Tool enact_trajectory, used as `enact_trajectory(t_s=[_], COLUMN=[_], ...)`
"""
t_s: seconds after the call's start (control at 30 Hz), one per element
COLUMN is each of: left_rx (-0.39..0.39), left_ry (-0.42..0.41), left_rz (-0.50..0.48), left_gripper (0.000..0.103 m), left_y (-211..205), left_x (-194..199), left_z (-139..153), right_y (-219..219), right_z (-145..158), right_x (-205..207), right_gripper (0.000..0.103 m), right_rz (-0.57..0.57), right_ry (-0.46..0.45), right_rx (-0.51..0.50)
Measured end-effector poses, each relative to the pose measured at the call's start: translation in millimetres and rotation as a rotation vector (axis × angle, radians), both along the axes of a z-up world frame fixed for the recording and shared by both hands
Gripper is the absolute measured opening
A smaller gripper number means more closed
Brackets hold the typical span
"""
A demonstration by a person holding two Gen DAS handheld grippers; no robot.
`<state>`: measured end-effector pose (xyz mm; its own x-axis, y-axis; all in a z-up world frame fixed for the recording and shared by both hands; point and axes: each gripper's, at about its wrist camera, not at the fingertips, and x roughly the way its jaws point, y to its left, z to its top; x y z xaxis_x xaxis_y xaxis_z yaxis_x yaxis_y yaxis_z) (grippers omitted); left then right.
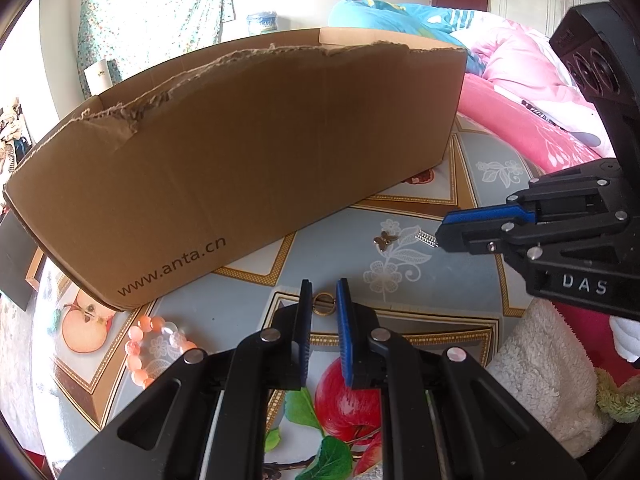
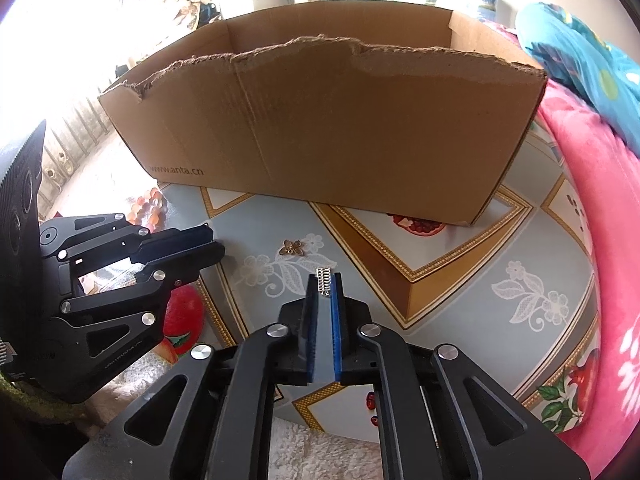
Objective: Organize jewelry
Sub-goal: 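Lift the spring charm with the right tool toward the box while the left tool carries the ring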
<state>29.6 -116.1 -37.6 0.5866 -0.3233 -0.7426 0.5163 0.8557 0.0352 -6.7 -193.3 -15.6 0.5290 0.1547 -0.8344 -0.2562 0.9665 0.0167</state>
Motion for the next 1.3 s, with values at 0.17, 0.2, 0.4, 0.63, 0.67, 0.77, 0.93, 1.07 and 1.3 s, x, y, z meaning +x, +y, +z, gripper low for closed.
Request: enact_trajectory(t_s=[0.17,0.2,0.4,0.63,0.67,0.77,0.93,1.07,1.3], left_rx=[0.003,0.003,-0.004,-0.012,-0.014,-0.013,-0.011,-0.010,-0.001], left_ry=[-0.005,-0.006,-0.006,-0.002,-0.001,-0.006,-0.026,-0.047,-0.065], left_rz=[0.000,0.001,0.009,0.009,0.008,0.002,-0.014,-0.019,-0.017], left_gripper=[0.011,0.011,0.011,0.011,0.011,0.011,0.011,0.011,0.011], left_y=[-1,-1,0,2,3,3,3,3,5], left_x=[-1,-1,-2,-1,-1,-2,-7,-14,-20], left_z=[0,0,0,0,0,2,8,15,21], right_y=[11,13,5,-9,-11,-23,-26,-27,-13], right_z=[-3,-3,2,10,12,16,29,33,15], right_x=[5,6,12,13,12,6,-8,-28,-21], right_gripper=[0.019,0.016,0.002,0.000,0.000,0.000,0.000,0.000,0.003], right_rz=[0.033,0.038,0.015,-0.016,-0.021,-0.031,-0.047,-0.060,-0.035], right_ry=[-0.003,-0.006,0.020,0.028,0.026,0.014,-0.024,-0.047,-0.003], right_rx=[-0.059,-0.073,-0.049,0.011,0.013,0.021,0.032,0.046,0.024])
